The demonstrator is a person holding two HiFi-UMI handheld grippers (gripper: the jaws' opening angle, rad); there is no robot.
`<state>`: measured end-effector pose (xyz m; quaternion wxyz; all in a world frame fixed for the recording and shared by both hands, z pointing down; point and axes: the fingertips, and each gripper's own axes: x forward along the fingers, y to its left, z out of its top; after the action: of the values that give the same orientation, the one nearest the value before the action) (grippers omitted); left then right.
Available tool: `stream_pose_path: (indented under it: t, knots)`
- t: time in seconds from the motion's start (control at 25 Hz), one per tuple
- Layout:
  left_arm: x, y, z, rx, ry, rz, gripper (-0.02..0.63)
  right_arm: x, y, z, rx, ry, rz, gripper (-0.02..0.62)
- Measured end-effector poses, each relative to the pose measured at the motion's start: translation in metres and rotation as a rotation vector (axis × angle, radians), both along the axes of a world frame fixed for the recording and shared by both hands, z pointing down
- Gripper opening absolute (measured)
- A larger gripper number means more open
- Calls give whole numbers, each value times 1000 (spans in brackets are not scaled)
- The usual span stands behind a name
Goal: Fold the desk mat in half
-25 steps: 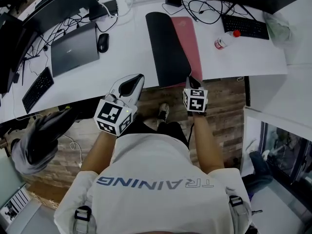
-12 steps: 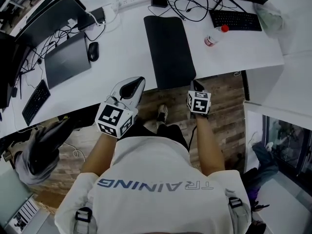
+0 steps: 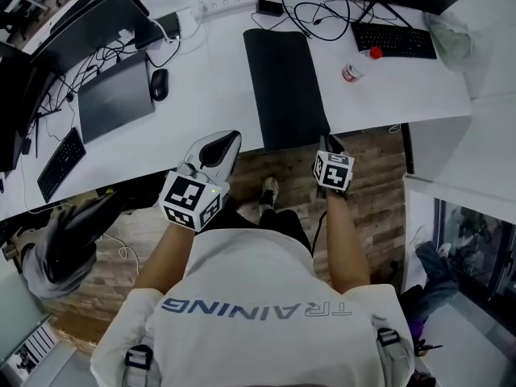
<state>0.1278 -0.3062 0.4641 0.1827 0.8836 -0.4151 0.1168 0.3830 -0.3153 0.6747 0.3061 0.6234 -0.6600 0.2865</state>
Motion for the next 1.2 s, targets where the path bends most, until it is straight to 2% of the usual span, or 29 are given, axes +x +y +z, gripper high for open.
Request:
stream_pose_path:
  t: [0.08, 0.12, 0.24, 0.48, 0.64, 0.92, 1.2]
  knots:
    - [1, -2, -6, 17, 12, -4, 2, 4, -1, -18, 50, -1, 30, 81]
    - [1, -3, -10, 28, 18, -5, 2, 4, -2, -30, 84, -8, 34, 53]
    - [-1, -5, -23, 63, 36, -10, 2, -11, -10, -77, 198, -57, -1, 12]
    - [-26, -7, -54, 138, 70, -52, 2, -63, -27, -195, 457, -146, -96, 12]
    - [-53, -8, -83, 204, 87, -94, 2, -101, -27, -263, 587, -175, -160, 12]
    - [-107, -8, -138, 316, 110, -172, 2, -156, -18, -344, 735, -207, -247, 11]
    - [-131, -3, -163, 360, 118, -187, 2, -180, -13, -373, 794, -200, -276, 14]
